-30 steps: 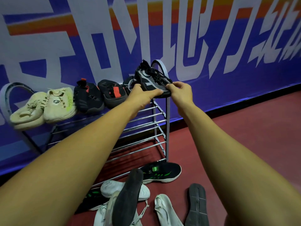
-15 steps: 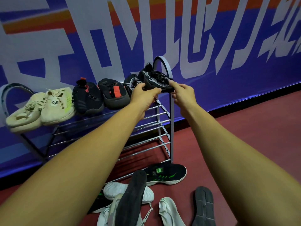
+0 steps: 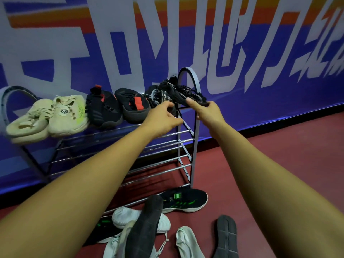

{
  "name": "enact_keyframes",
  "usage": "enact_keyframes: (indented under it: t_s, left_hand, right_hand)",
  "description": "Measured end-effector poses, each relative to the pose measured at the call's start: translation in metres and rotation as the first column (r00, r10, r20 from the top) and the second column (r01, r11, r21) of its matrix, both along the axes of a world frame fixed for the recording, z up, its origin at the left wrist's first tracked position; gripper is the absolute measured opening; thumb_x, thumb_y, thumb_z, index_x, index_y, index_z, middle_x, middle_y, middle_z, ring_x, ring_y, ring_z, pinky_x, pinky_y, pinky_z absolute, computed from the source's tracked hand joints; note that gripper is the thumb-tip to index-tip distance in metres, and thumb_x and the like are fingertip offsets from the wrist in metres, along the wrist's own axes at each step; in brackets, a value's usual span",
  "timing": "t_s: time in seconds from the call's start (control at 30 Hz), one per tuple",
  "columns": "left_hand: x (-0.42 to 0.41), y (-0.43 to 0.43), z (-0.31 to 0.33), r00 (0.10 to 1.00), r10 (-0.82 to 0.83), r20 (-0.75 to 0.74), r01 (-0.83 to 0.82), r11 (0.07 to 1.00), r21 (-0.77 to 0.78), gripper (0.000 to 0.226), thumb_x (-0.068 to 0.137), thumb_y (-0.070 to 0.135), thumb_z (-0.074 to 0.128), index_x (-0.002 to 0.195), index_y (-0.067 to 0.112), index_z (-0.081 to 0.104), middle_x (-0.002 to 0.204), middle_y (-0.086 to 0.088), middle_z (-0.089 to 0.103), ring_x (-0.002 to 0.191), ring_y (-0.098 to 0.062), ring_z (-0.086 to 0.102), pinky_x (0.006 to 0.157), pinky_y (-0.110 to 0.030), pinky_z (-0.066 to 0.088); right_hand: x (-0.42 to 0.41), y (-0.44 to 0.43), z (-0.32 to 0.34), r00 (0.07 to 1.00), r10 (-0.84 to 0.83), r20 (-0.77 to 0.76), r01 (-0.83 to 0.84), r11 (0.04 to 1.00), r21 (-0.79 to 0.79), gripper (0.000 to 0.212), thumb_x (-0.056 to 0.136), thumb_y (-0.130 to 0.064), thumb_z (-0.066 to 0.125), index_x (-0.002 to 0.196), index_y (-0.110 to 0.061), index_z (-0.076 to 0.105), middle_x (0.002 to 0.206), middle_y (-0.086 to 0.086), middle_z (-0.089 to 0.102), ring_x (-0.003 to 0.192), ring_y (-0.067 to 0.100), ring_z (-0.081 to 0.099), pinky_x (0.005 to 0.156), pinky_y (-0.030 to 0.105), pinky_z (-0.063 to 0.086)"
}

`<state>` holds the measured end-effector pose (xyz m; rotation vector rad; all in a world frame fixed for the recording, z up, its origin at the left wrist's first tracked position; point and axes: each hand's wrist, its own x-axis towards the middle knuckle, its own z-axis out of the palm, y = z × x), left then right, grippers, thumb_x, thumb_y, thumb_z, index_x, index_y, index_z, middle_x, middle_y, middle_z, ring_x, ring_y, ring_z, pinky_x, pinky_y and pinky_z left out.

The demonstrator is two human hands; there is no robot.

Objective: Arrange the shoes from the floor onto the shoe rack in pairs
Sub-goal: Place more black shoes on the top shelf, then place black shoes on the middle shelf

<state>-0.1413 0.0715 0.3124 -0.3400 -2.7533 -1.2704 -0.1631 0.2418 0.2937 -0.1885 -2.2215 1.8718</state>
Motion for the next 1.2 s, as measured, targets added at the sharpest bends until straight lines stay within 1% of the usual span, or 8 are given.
enact_keyframes:
  t_s: [0.1, 0.2, 0.43, 0.6, 0.7, 0.9, 1.1, 1.2]
  left_hand:
    - [0.005, -0.010, -0.011, 0.998, -0.053, -0.037, 0.048, 0.992, -0.115, 0.061, 0.084, 0.033, 0.075, 0.139, 0.021, 0.051, 0.107, 0.002, 0.063, 0.087, -0.013, 0.061, 0.064, -0.017, 0.041]
    - [0.014, -0.025, -0.021, 0.996, -0.083, -0.020, 0.079, 0.983, -0.164, 0.055, 0.084, 0.032, 0.075, 0.134, 0.020, 0.055, 0.112, -0.001, 0.063, 0.094, -0.016, 0.061, 0.072, -0.023, 0.044]
    - [0.036, -0.074, -0.043, 0.992, -0.111, 0.053, 0.123, 0.893, -0.432, 0.033, 0.086, 0.030, 0.069, 0.117, 0.017, 0.068, 0.112, -0.001, 0.070, 0.102, -0.018, 0.064, 0.089, -0.031, 0.050]
    - [0.055, -0.115, -0.084, 0.982, -0.023, 0.189, 0.148, 0.717, -0.682, 0.033, 0.085, 0.031, 0.066, 0.116, 0.019, 0.068, 0.111, -0.002, 0.072, 0.104, -0.023, 0.065, 0.091, -0.035, 0.052]
    - [0.065, -0.148, -0.102, 0.975, 0.036, 0.218, 0.155, 0.595, -0.788, 0.037, 0.087, 0.034, 0.065, 0.120, 0.019, 0.065, 0.117, -0.006, 0.069, 0.108, -0.028, 0.063, 0.092, -0.039, 0.051]
    - [0.092, -0.211, -0.153, 0.957, 0.107, 0.271, 0.170, 0.551, -0.817, 0.038, 0.086, 0.034, 0.064, 0.121, 0.020, 0.064, 0.118, -0.008, 0.069, 0.109, -0.032, 0.062, 0.089, -0.035, 0.052]
    - [0.089, -0.233, -0.213, 0.922, 0.091, 0.376, 0.306, 0.426, -0.851, 0.045, 0.085, 0.045, 0.062, 0.122, 0.020, 0.060, 0.121, -0.008, 0.066, 0.111, -0.031, 0.061, 0.086, -0.035, 0.052]
    - [0.083, -0.222, -0.267, 0.901, 0.048, 0.431, 0.361, 0.467, -0.807, 0.055, 0.082, 0.051, 0.062, 0.126, 0.018, 0.056, 0.123, -0.009, 0.064, 0.112, -0.032, 0.060, 0.086, -0.038, 0.052]
  right_hand:
    - [0.016, -0.001, -0.002, 0.998, 0.001, 0.064, -0.014, 0.979, 0.203, 0.085, 0.069, -0.063, 0.079, 0.132, -0.012, 0.053, 0.119, 0.001, 0.060, 0.104, 0.021, 0.060, 0.078, 0.035, 0.048]
    - [0.031, -0.005, -0.007, 0.978, 0.017, 0.210, -0.110, 0.889, 0.444, 0.075, 0.086, -0.043, 0.073, 0.140, -0.005, 0.038, 0.122, 0.009, 0.054, 0.093, 0.019, 0.056, 0.073, 0.032, 0.045]
    - [0.045, -0.071, -0.039, 0.928, 0.203, 0.311, -0.370, 0.565, 0.738, 0.051, 0.087, -0.044, 0.067, 0.121, -0.007, 0.058, 0.121, 0.013, 0.063, 0.107, 0.031, 0.059, 0.084, 0.039, 0.051]
    - [0.035, -0.125, -0.102, 0.777, 0.307, 0.549, -0.625, 0.276, 0.730, 0.043, 0.086, -0.041, 0.069, 0.111, -0.007, 0.065, 0.105, 0.014, 0.060, 0.088, 0.026, 0.052, 0.072, 0.031, 0.040]
    - [0.030, -0.164, -0.118, 0.720, 0.352, 0.598, -0.672, 0.140, 0.727, 0.041, 0.082, -0.044, 0.073, 0.108, -0.013, 0.065, 0.100, 0.009, 0.061, 0.090, 0.027, 0.059, 0.081, 0.036, 0.052]
    - [0.034, -0.235, -0.143, 0.545, 0.343, 0.765, -0.767, -0.165, 0.620, 0.030, 0.086, -0.042, 0.072, 0.096, -0.015, 0.065, 0.091, 0.005, 0.069, 0.087, 0.026, 0.069, 0.077, 0.037, 0.055]
    - [0.026, -0.230, -0.186, 0.520, 0.284, 0.806, -0.747, -0.305, 0.590, 0.027, 0.088, -0.039, 0.070, 0.088, -0.012, 0.063, 0.070, 0.006, 0.064, 0.061, 0.021, 0.061, 0.062, 0.029, 0.053]
    - [0.032, -0.206, -0.238, 0.537, 0.231, 0.811, -0.745, -0.323, 0.584, 0.031, 0.084, -0.041, 0.073, 0.096, -0.012, 0.069, 0.075, 0.004, 0.063, 0.072, 0.024, 0.063, 0.075, 0.033, 0.056]
